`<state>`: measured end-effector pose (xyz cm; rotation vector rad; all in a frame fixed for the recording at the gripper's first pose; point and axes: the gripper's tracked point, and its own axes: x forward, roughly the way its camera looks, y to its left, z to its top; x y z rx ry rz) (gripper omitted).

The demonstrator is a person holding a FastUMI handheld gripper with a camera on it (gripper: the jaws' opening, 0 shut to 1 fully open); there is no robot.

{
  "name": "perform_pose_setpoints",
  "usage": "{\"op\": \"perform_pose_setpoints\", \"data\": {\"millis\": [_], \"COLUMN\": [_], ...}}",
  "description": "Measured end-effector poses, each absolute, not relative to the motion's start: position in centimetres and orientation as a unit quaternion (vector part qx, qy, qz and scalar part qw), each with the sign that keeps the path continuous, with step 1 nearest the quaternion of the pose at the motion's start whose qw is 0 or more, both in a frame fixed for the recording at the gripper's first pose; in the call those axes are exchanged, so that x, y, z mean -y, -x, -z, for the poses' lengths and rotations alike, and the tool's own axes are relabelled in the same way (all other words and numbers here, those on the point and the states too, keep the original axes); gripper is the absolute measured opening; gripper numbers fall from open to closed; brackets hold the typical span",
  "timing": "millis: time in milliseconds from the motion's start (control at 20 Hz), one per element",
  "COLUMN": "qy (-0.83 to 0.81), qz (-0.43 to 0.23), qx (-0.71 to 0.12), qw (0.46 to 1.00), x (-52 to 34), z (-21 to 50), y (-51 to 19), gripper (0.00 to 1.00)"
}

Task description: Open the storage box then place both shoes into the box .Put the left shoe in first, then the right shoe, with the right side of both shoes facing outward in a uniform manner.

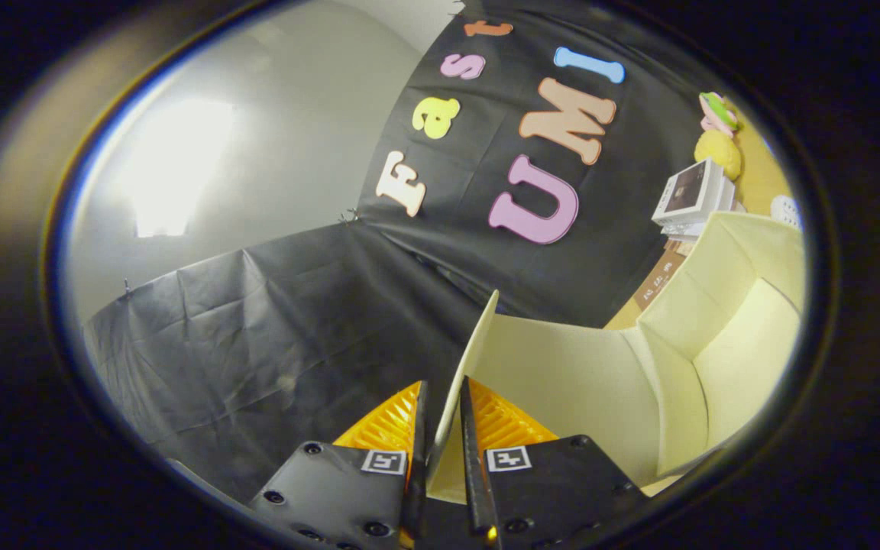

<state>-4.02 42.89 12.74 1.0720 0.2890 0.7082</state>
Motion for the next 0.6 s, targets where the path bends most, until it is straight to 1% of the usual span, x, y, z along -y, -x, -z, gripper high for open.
{"op": "perform_pose_setpoints", "data": {"millis": [100,250,400,600], "qy": [-0.479,-0.429,-0.373,-0.311], "qz": [-0.338,-0.35,-0.348,-0.341], "qx": [-0.142,-0.162,-0.194,-0.186], "qw": [0.798,0.817,0.838,0.867], "x": [-44.3,-46.7,-47.3,-46.0], "z": [-12.2,-10.3,-6.7,-5.2], "y": [4.5,5.6,6.4,6.1], "gripper": [0.24,0.43,0.62,0.86]}}
